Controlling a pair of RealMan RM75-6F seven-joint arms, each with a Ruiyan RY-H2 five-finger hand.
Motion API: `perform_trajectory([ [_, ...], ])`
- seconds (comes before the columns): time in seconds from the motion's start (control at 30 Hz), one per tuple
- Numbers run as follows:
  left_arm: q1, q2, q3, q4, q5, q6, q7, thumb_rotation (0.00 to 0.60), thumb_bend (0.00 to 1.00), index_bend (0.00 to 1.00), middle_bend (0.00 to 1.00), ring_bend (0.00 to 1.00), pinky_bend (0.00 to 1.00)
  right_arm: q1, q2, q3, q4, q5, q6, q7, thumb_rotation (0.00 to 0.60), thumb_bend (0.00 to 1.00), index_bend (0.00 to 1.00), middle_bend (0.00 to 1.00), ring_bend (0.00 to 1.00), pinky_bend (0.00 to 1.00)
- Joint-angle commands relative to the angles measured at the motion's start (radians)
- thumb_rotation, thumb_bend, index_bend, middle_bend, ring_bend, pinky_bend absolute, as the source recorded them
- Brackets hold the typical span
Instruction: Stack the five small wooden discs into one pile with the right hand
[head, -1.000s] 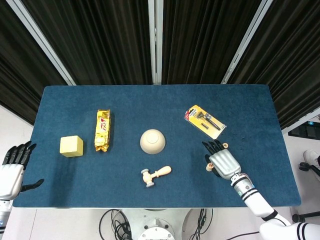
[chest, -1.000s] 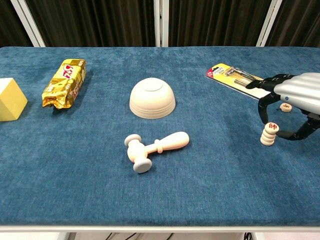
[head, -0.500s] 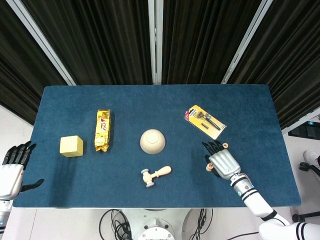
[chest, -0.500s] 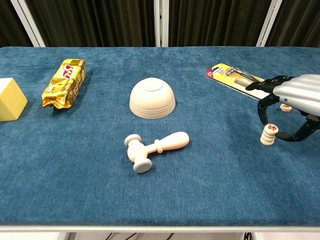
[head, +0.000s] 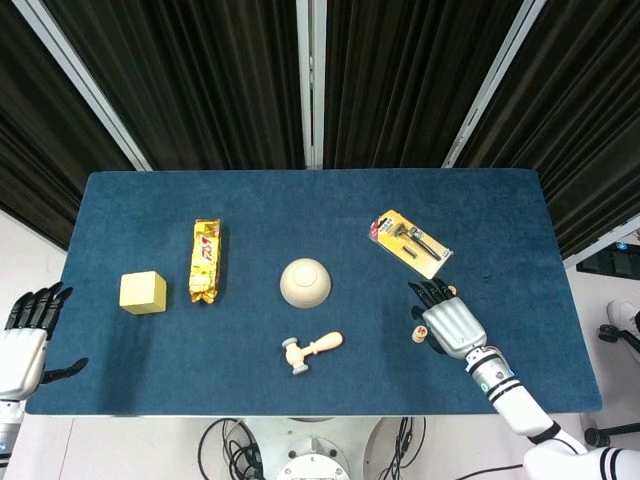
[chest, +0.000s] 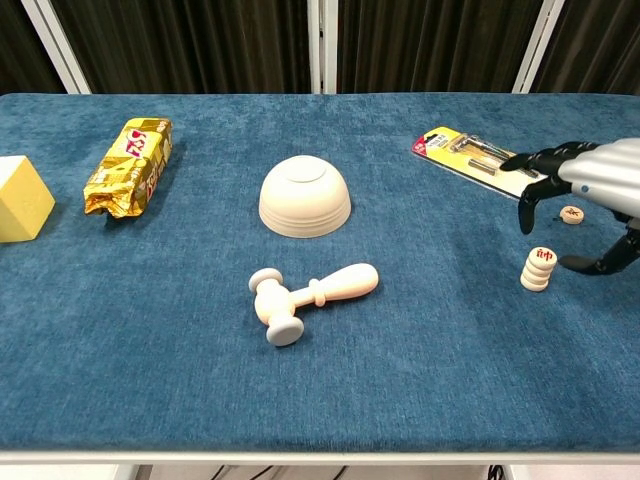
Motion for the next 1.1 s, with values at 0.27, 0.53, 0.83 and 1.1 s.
perform_trajectory([
  [0.27,-0.002,-0.001,0.001,-0.001,0.0,-0.004,0.002,0.6,0.06,0.02,0.0,0.0,0.0,-0.007,-0.052,0.06,0.155,0.093,0.027,0.022,0.6,0.25,0.34,0.0,0.0,0.0],
  [0.53,-0.004,-0.001,0.001,0.0,-0.007,-0.014,-0.002,0.6,0.06,0.02,0.0,0.0,0.0,-0.02,-0.174,0.086,0.341,0.13,0.045,0.063,0.6,0.24,0.32,0.0,0.0,0.0],
  [0.83,-0.005,-0.002,0.001,0.002,-0.01,-0.016,0.001,0.6,0.06,0.02,0.0,0.0,0.0,-0.016,-0.224,0.102,0.402,0.168,0.032,0.033,0.6,0.24,0.33,0.0,0.0,0.0],
  [1.1,-0.003,-0.001,-0.001,0.004,-0.016,-0.015,-0.007,0.6,0.06,0.03,0.0,0.0,0.0,-0.017,-0.248,0.107,0.441,0.192,0.014,0.025,0.6,0.26,0.39,0.01,0.0,0.0],
])
